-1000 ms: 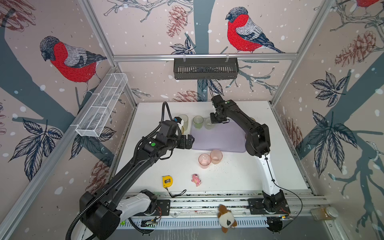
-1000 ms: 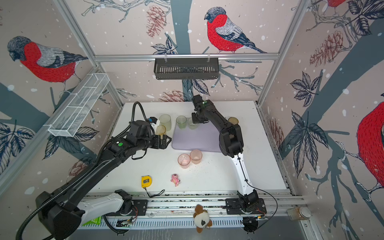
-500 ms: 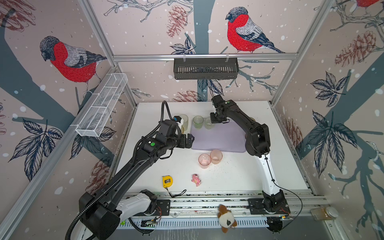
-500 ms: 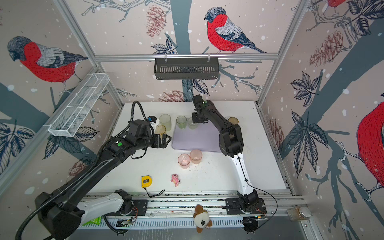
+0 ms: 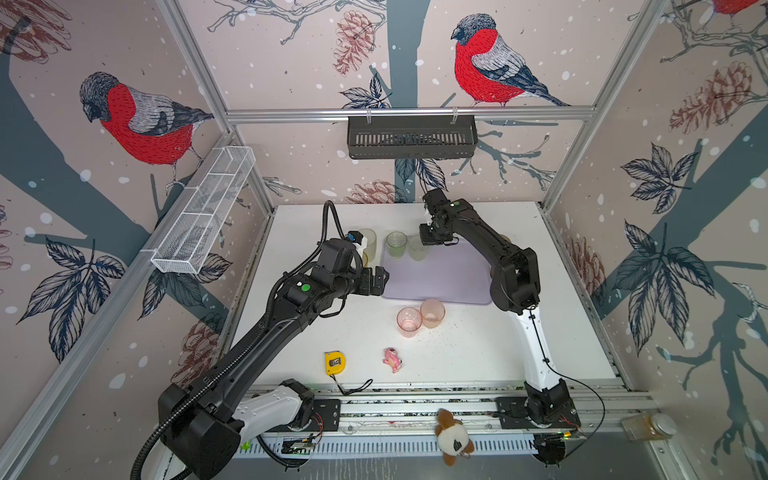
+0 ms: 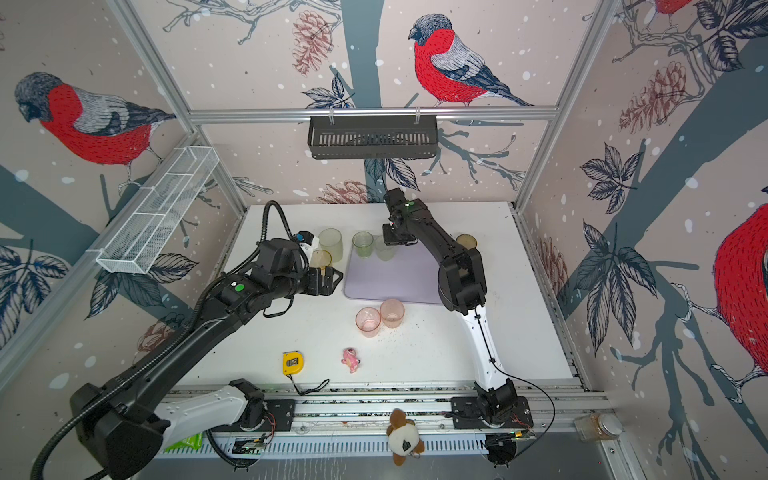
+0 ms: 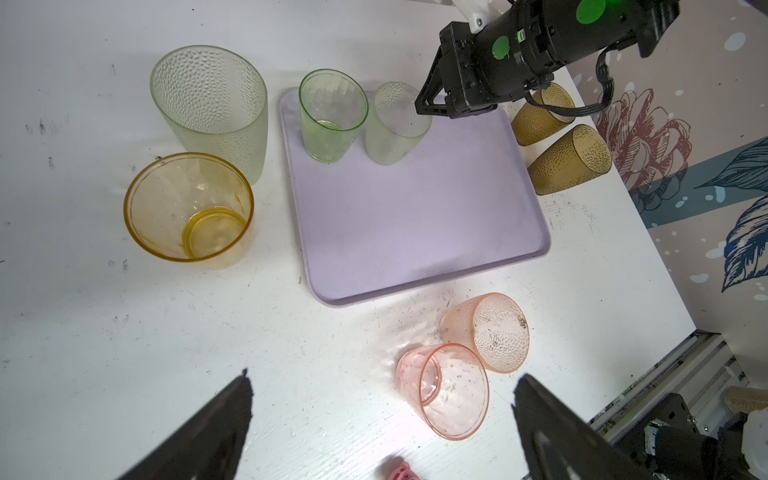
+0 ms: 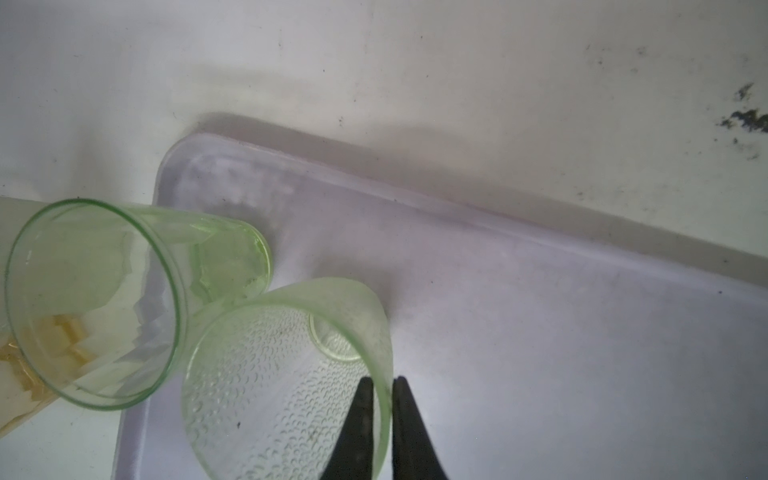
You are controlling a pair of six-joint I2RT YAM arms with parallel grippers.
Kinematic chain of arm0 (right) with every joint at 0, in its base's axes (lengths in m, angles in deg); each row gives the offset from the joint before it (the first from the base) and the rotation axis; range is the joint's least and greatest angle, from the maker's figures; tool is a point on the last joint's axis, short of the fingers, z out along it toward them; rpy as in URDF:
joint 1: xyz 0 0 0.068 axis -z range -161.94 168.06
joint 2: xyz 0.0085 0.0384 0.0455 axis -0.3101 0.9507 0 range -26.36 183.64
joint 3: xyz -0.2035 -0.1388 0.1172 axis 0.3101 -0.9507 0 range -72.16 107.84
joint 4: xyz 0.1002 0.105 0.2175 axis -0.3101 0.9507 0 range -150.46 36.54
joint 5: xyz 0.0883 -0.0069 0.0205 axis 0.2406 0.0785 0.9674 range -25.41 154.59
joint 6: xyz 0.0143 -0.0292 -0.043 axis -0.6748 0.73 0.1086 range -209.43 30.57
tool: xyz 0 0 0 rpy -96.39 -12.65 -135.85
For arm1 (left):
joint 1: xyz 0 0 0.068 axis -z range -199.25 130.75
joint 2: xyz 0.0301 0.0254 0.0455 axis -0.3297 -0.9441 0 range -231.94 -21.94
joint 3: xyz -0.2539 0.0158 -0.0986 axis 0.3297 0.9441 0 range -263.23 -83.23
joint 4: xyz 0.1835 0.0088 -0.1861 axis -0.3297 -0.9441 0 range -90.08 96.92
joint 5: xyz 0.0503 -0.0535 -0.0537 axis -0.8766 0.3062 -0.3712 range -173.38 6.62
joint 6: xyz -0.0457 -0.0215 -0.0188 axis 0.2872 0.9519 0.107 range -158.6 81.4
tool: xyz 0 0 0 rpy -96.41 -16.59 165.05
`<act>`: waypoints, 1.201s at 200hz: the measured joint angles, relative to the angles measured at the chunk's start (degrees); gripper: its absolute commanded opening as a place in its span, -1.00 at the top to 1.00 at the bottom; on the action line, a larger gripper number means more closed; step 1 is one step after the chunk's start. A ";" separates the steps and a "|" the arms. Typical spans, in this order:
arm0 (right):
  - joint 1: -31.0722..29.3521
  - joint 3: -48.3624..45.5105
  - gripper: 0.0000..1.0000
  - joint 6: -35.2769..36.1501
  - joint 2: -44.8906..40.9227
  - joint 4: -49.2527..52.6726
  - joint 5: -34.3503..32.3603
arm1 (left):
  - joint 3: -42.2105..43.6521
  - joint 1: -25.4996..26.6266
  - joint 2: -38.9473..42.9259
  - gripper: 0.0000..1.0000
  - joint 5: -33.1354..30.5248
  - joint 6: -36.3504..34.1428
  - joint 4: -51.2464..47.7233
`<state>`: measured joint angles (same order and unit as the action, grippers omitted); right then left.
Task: Place the glasses into the tray
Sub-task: 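Lower the pale green cup upright onto the tray with the right gripper, then open the right gripper and lift it away from the pale green cup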
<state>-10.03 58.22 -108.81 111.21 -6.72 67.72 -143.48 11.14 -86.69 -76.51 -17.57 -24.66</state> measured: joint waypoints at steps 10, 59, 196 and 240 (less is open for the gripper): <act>0.02 0.17 0.70 0.00 0.09 -0.04 0.02 | 0.00 0.00 0.00 -0.95 0.00 0.02 0.00; 0.13 0.22 0.60 0.02 0.13 -0.04 0.04 | 0.00 0.00 0.02 -0.95 0.02 0.11 0.00; -0.94 1.62 0.24 -0.59 -6.12 0.83 -3.63 | -3.02 0.00 0.26 -0.95 0.66 1.29 -0.63; -2.71 1.64 0.07 -1.66 -10.38 3.04 -6.75 | -3.10 0.00 2.47 -0.95 1.09 1.68 -1.09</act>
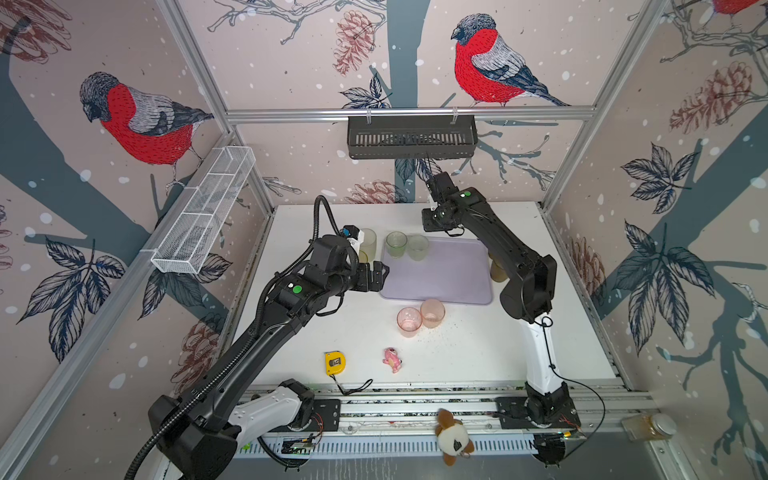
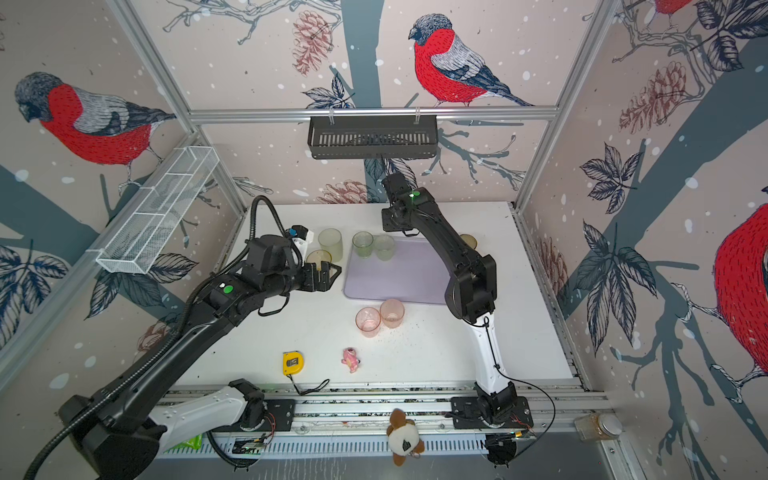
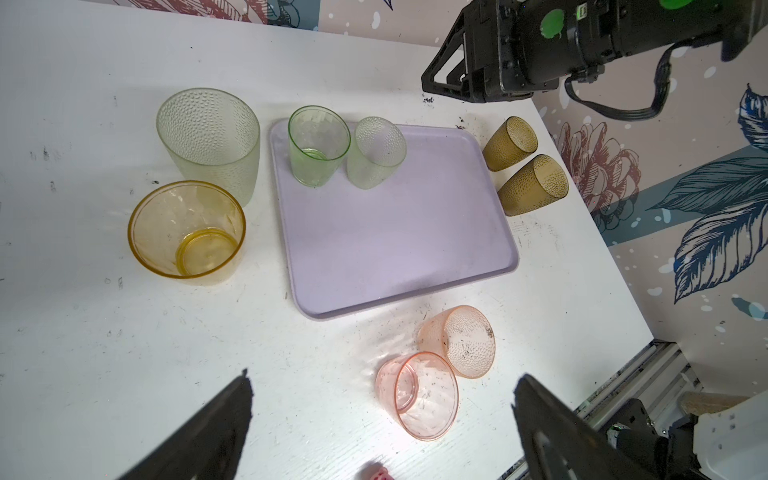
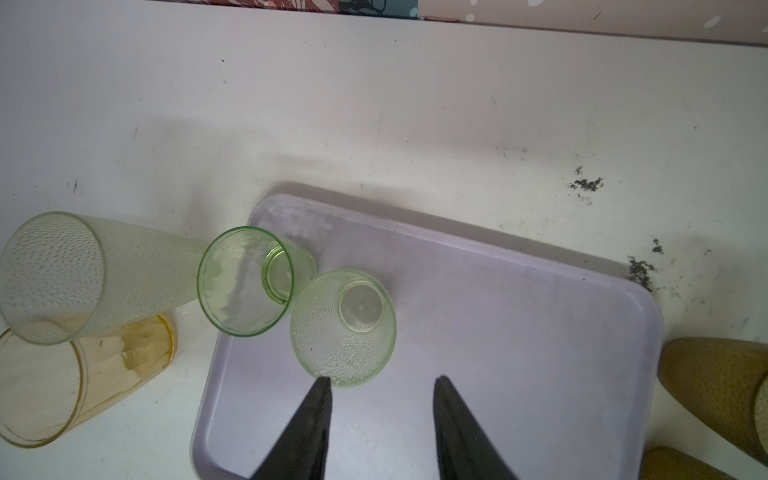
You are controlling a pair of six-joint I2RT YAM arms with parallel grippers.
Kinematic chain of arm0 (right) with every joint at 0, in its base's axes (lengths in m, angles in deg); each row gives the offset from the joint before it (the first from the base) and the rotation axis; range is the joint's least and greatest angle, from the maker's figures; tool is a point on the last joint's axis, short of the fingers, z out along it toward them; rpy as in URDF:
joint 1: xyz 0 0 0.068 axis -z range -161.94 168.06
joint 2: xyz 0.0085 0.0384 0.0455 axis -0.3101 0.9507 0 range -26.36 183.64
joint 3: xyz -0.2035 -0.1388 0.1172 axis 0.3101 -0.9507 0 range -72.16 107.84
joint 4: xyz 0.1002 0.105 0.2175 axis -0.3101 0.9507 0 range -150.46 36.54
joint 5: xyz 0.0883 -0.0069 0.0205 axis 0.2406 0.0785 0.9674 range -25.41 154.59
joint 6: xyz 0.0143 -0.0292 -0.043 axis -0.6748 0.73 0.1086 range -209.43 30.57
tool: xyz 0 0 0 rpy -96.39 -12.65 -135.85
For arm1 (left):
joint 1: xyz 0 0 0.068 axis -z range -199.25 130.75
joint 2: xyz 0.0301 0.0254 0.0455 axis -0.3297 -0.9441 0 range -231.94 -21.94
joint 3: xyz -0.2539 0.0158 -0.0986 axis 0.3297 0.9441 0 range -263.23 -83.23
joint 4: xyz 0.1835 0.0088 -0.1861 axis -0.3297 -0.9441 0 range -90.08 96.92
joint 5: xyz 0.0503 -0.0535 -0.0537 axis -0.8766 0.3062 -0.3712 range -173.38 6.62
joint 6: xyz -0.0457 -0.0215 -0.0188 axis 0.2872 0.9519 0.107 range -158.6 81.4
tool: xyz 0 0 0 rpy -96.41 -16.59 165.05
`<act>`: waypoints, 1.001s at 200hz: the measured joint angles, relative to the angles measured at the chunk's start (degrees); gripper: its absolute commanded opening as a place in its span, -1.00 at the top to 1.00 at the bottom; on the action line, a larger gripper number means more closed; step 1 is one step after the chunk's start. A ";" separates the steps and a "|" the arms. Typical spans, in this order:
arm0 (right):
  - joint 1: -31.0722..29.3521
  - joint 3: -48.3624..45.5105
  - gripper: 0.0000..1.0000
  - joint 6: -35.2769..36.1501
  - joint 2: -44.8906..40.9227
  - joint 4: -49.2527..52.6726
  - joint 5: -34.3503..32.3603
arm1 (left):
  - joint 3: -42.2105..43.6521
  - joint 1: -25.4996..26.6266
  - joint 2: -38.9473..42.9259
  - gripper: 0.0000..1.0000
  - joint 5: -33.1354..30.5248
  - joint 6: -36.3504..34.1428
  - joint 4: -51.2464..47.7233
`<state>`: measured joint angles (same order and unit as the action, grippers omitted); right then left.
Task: Place the glasses into the tray
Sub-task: 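Open the right gripper and lift it away from the pale green cup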
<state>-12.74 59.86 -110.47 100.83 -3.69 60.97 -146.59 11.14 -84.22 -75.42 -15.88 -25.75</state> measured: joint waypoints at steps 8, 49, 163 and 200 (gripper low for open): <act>-0.50 0.00 0.05 -0.02 -0.70 0.24 -0.48 | 0.00 0.00 0.31 -0.95 0.02 0.07 -0.20; -3.30 -0.42 0.00 -0.22 -4.09 1.05 -1.84 | -0.52 0.00 0.76 -0.95 0.61 1.51 -1.09; -5.88 -20.26 -0.31 3.30 -21.53 -3.93 -0.68 | -6.12 -0.26 -2.91 -0.95 -3.32 6.93 -6.64; -5.88 -27.36 -0.45 5.44 -27.19 -6.99 1.68 | -6.34 -0.50 -3.74 -0.95 -4.13 9.09 -6.97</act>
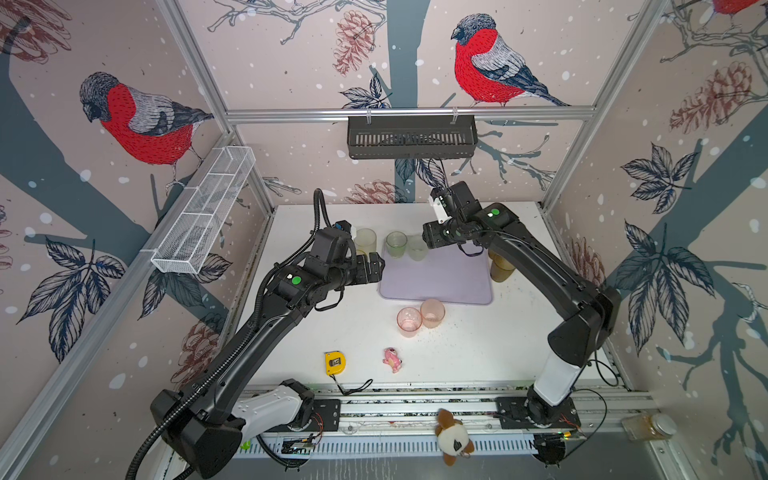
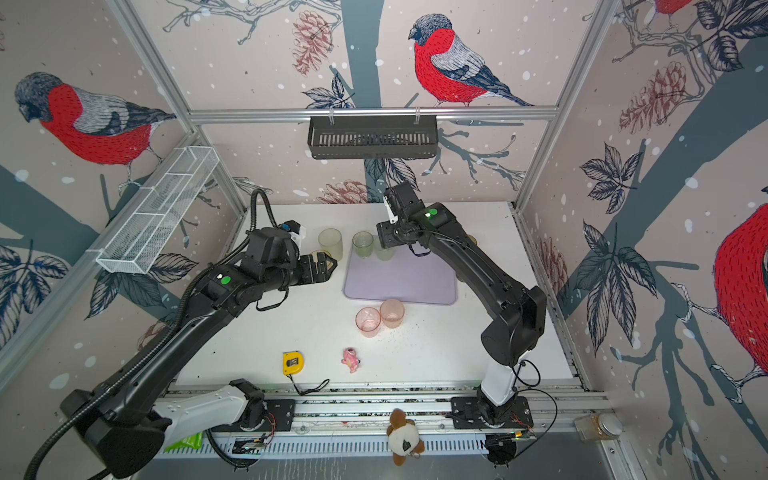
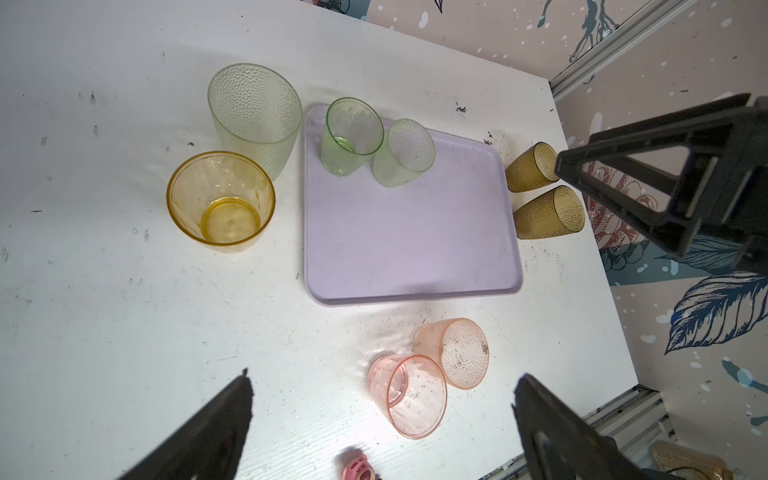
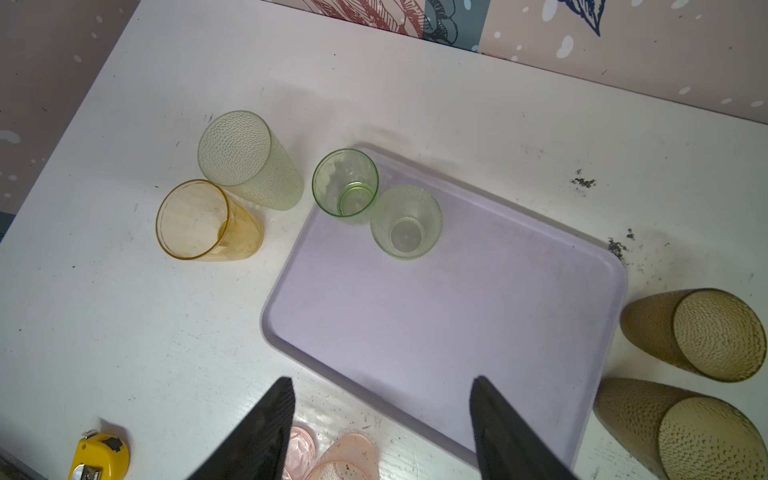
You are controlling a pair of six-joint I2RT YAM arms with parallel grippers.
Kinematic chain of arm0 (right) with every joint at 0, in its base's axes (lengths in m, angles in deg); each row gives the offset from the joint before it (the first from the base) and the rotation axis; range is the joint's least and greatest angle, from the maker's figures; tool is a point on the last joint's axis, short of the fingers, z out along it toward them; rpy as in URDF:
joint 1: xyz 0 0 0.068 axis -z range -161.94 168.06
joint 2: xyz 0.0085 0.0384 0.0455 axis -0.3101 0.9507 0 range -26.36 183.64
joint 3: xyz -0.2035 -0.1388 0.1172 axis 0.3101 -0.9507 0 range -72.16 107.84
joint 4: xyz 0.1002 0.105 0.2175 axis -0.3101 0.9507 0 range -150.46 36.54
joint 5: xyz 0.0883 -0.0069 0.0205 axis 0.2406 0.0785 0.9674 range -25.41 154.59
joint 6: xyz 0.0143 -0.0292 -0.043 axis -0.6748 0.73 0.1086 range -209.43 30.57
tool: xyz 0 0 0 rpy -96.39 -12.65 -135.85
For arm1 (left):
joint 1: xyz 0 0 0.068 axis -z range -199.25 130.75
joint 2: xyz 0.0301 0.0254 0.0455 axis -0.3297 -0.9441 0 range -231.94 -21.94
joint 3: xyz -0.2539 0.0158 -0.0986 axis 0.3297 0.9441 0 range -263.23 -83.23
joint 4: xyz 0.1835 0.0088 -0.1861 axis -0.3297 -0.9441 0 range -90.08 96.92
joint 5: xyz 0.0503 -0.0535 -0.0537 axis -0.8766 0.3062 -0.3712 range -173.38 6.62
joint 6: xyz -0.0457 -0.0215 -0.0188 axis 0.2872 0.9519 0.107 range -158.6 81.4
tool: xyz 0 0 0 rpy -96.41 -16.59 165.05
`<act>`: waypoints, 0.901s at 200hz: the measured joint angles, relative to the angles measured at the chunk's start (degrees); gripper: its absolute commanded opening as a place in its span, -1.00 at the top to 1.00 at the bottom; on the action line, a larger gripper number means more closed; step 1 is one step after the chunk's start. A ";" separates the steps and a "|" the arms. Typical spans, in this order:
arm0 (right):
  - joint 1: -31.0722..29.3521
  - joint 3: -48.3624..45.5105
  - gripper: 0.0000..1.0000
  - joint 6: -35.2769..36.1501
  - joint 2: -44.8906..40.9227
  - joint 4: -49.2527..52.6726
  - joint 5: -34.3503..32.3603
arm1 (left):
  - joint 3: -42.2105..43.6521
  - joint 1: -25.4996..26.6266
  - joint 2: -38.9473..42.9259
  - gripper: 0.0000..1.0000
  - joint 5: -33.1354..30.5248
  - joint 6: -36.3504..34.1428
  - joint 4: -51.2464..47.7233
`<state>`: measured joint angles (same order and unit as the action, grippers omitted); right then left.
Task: Place the glasses into the tray
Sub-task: 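Open the right gripper and lift it away from the pale green cup, then move the left gripper over the tall frosted cup while the right nears olive cups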
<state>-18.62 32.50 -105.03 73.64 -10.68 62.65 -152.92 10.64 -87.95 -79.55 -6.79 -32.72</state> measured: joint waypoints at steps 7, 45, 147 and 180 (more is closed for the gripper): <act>0.00 -1.16 -0.47 0.85 -0.87 -0.39 0.46 | -0.20 -0.13 -0.39 -0.95 -0.31 0.57 0.00; 0.76 -5.62 -0.58 2.58 -4.79 -2.25 2.21 | -2.16 -0.35 -1.92 -0.95 -2.12 1.73 -0.48; 1.57 -16.11 -0.86 3.37 -13.55 -9.31 9.49 | -7.43 -6.19 -6.97 -0.93 -2.29 4.39 -3.65; 2.56 -17.27 -0.92 4.09 -14.97 -10.95 9.97 | -8.76 -8.81 -9.25 -0.92 -0.92 4.13 -3.98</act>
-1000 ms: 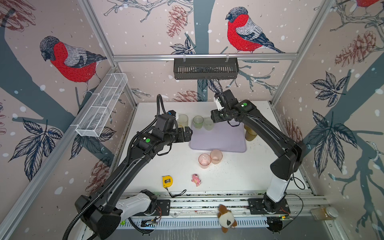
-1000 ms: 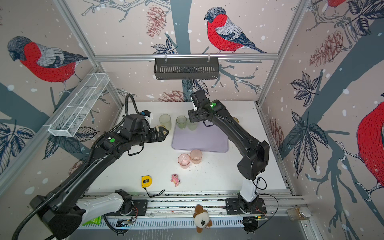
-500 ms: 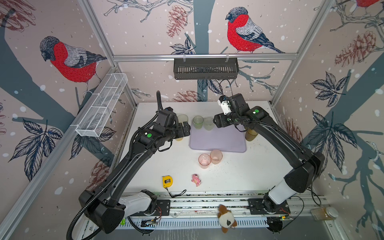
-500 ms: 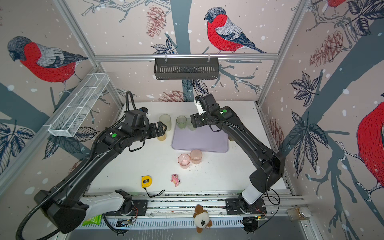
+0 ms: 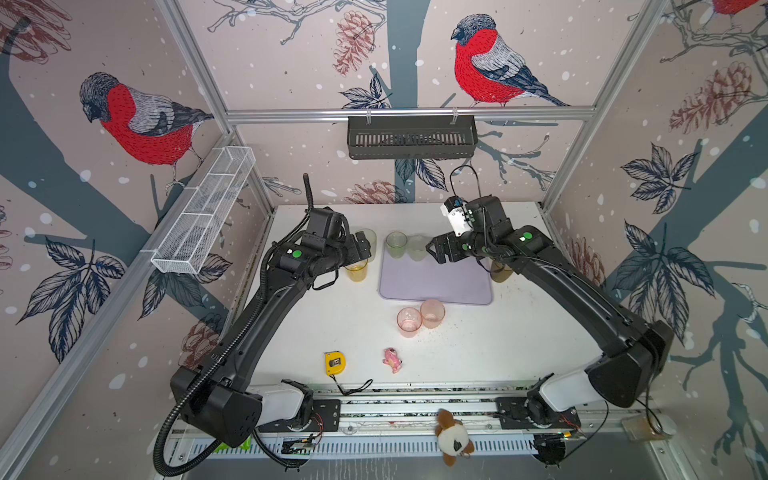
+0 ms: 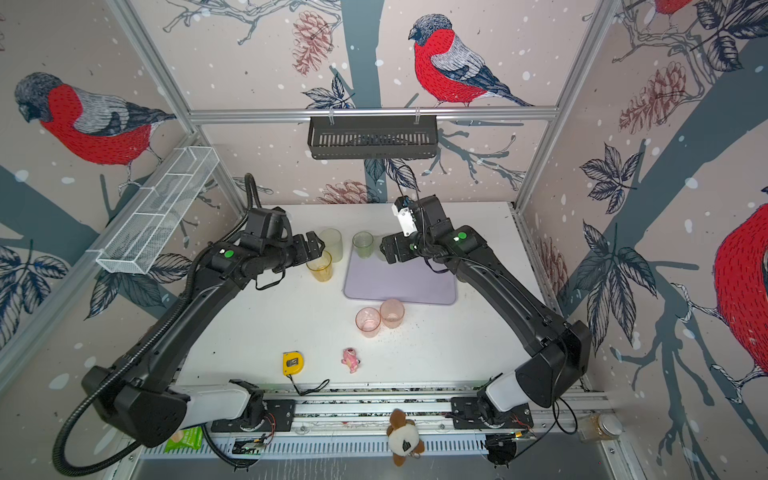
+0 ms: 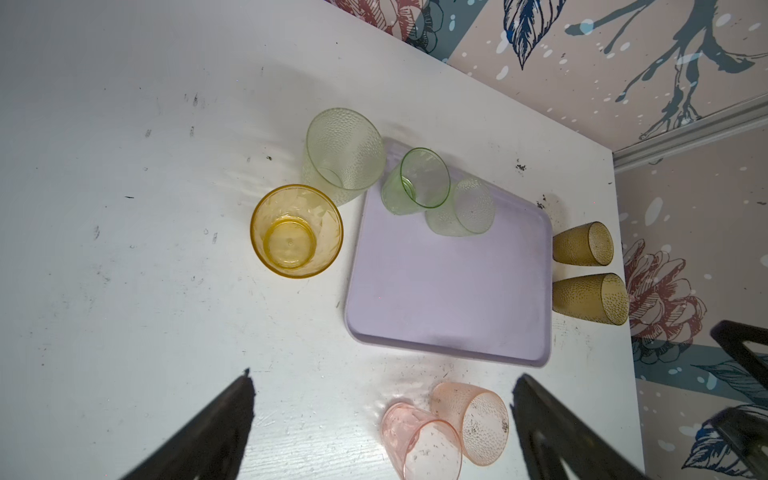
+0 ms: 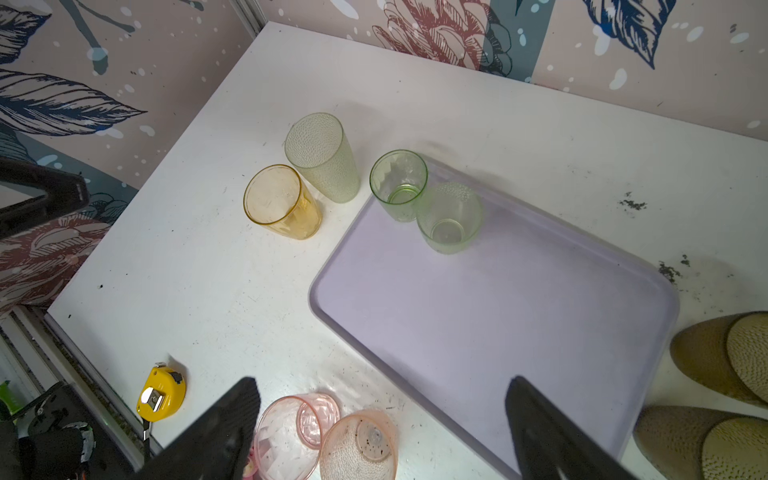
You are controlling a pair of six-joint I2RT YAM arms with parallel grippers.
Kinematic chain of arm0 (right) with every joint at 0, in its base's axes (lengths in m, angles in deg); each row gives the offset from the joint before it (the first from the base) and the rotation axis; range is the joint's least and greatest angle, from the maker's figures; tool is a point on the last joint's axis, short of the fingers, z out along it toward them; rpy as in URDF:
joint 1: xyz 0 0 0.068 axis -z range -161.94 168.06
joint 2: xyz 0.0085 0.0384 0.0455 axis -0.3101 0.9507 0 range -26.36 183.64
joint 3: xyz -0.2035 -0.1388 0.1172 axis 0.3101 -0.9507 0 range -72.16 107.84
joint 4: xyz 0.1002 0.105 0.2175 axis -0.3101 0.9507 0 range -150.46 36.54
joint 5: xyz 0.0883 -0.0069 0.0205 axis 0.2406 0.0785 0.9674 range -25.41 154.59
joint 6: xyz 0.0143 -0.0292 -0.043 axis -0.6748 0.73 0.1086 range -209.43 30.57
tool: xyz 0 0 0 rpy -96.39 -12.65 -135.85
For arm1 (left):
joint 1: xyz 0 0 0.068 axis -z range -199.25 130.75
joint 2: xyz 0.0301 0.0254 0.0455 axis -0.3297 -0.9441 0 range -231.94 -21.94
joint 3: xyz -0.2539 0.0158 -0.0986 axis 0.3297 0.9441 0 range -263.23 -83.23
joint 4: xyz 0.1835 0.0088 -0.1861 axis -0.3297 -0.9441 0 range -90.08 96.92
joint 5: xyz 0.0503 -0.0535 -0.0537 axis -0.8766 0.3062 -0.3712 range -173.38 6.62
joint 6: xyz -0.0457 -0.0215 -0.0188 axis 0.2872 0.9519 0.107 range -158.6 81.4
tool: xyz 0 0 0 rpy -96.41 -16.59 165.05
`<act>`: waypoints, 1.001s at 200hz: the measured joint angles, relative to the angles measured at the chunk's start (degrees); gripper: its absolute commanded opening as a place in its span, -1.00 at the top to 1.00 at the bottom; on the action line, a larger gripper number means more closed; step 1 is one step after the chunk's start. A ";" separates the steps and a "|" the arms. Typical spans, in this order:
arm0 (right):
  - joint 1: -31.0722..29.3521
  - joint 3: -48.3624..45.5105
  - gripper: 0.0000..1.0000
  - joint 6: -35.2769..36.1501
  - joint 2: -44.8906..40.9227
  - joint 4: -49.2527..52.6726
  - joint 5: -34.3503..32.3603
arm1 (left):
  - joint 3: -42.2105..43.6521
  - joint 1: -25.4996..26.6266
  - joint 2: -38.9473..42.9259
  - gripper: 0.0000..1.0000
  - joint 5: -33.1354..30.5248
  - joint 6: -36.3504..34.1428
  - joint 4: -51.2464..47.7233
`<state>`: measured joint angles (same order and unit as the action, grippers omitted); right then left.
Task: Place the glasses into the tray
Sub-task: 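Move the left gripper over the tall frosted cup while the right nears olive cups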
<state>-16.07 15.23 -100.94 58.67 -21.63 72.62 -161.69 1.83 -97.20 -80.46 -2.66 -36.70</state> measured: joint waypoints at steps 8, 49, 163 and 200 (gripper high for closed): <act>0.07 0.02 -0.93 0.70 0.02 0.04 -0.07 | -0.26 -0.42 -0.74 -0.92 0.15 -0.02 -0.11; 1.33 -1.31 -0.99 2.62 -0.85 -0.46 -0.57 | -3.26 -1.97 -4.55 -0.86 1.44 -0.70 -0.46; 2.05 -2.45 -0.99 0.74 -1.57 -5.11 0.39 | -11.37 -7.30 -17.38 -0.65 1.77 -5.18 -0.52; 2.32 -1.51 -0.99 0.76 -0.46 -4.98 -0.15 | -14.03 -9.84 -22.58 -0.35 2.69 -7.06 -0.50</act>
<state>-13.75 13.72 -100.18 58.21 -26.61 72.47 -175.72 -8.01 -119.78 -77.78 -9.72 -37.20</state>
